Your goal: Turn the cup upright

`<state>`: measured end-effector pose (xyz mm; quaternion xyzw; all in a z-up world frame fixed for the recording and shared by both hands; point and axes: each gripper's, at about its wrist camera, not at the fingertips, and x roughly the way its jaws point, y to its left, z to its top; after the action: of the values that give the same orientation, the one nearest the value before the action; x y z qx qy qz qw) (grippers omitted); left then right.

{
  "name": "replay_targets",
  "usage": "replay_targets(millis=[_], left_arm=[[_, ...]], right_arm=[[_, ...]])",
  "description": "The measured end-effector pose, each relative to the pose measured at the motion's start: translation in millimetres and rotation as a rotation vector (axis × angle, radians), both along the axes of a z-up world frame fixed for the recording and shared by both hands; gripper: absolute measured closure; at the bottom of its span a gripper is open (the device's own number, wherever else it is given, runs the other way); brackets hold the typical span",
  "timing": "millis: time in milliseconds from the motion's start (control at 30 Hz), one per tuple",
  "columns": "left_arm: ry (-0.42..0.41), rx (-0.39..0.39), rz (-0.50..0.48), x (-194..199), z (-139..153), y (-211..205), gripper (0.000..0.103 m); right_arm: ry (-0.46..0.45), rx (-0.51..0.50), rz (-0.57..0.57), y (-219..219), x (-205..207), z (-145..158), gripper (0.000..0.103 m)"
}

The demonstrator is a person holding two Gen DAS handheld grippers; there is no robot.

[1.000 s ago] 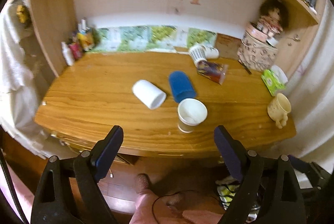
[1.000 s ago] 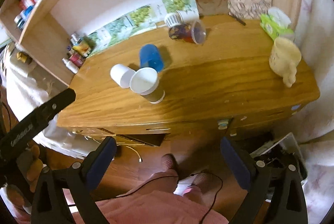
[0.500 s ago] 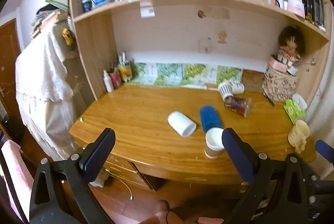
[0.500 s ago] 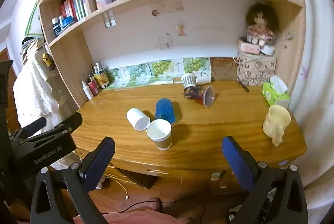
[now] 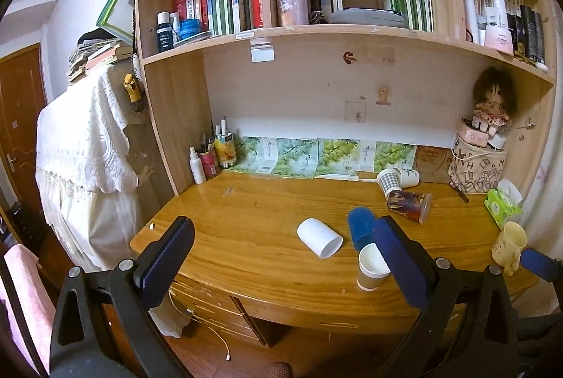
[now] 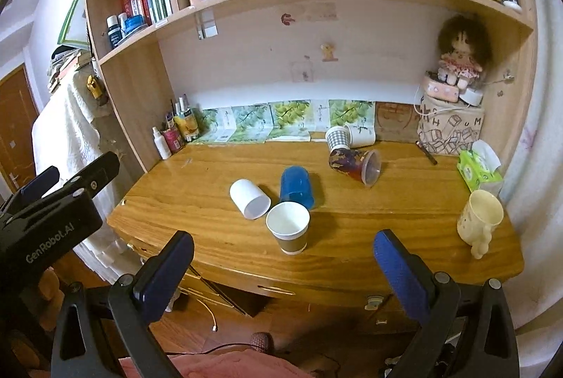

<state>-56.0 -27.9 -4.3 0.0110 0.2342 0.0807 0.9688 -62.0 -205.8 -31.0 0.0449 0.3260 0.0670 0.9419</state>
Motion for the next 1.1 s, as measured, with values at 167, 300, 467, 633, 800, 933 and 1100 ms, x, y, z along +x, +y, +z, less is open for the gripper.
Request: replay_targets(millis=[167,300,467,633,800,933,1100], left_arm=[[0.002,0.005,-0.025,-2.2,-0.5,-4.0,0.001],[0.002,0.018,-0.039,-3.0,-0.6,-9.3,0.001],[0.009,0.014,-0.050,-2.2,-1.6,-12.8,0.001],[0.006,0.009,-0.054,-3.2,-2.2,-18.0,0.001],[0.008,0.010,-0.056,-3.4,-2.6,-19.2,0.001],[0.008,0.016,-0.057,-3.3,-1.9,-23.8,0.001],[0.010,0.019,-0.057,-2.4,-2.3,-27.1,0.001]], right_arm=[[-0.015,0.018,-0.001,0.1,-3.1,2.9,0.001],[0.002,0.022,-0.006,0.5,-3.3,0.6,0.001],[0.024,0.033,-0.029,-4.8,-4.4,-3.3,0.001],[0.041,0.039,-0.030,-8.3,-4.9,-6.2,0.001],[0.053,0.051,-0.025,-13.1,-4.3,-9.2,0.001],[0.058,0.059,-0.024,-17.2,-3.2,-10.5,0.001],[0.066,0.068,-0.021,-21.2,-0.8,-12.6,0.001]])
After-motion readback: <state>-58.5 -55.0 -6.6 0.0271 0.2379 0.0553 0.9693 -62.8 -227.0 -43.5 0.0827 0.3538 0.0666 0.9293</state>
